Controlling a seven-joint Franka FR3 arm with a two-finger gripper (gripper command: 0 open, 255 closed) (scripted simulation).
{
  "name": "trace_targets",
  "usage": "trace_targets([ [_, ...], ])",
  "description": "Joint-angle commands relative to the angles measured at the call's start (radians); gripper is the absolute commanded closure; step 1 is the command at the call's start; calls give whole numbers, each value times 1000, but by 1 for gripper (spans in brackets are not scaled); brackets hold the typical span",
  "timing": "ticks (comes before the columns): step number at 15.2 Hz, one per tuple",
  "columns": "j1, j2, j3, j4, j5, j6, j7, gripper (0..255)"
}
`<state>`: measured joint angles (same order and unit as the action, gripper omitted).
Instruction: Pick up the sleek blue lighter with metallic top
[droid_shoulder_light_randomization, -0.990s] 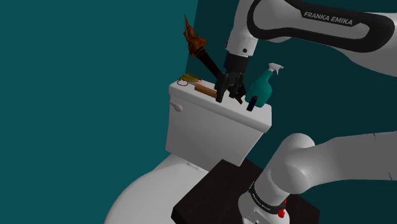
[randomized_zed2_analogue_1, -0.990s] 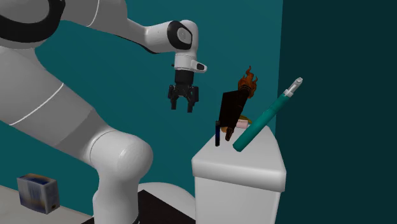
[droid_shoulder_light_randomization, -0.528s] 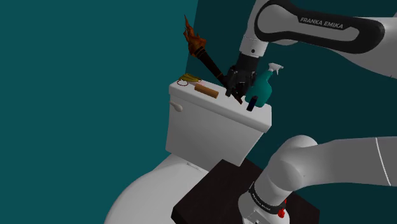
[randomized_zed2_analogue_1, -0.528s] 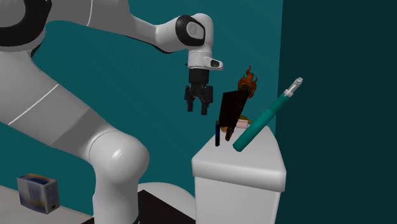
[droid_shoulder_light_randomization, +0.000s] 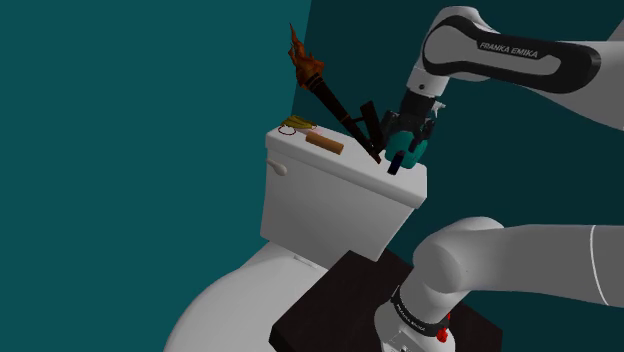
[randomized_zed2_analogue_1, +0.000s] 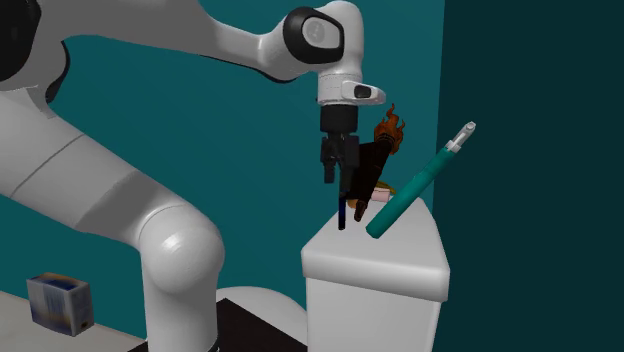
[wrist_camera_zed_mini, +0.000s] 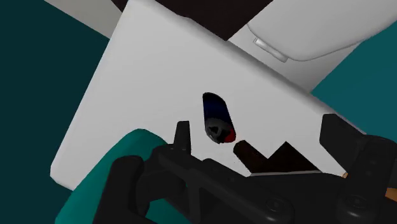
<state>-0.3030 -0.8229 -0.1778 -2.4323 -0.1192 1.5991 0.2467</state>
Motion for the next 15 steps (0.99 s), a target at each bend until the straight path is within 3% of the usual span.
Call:
trace_targets([
  [1, -37, -4, -20, 4, -22, 3, 22, 0],
  [10, -43, -19, -33, -107, -34, 98, 24, 0],
  [11, -43, -20, -32, -108, -33, 98, 25, 255],
  [15, -43, -19, -32, -108, -33, 99, 25, 255],
])
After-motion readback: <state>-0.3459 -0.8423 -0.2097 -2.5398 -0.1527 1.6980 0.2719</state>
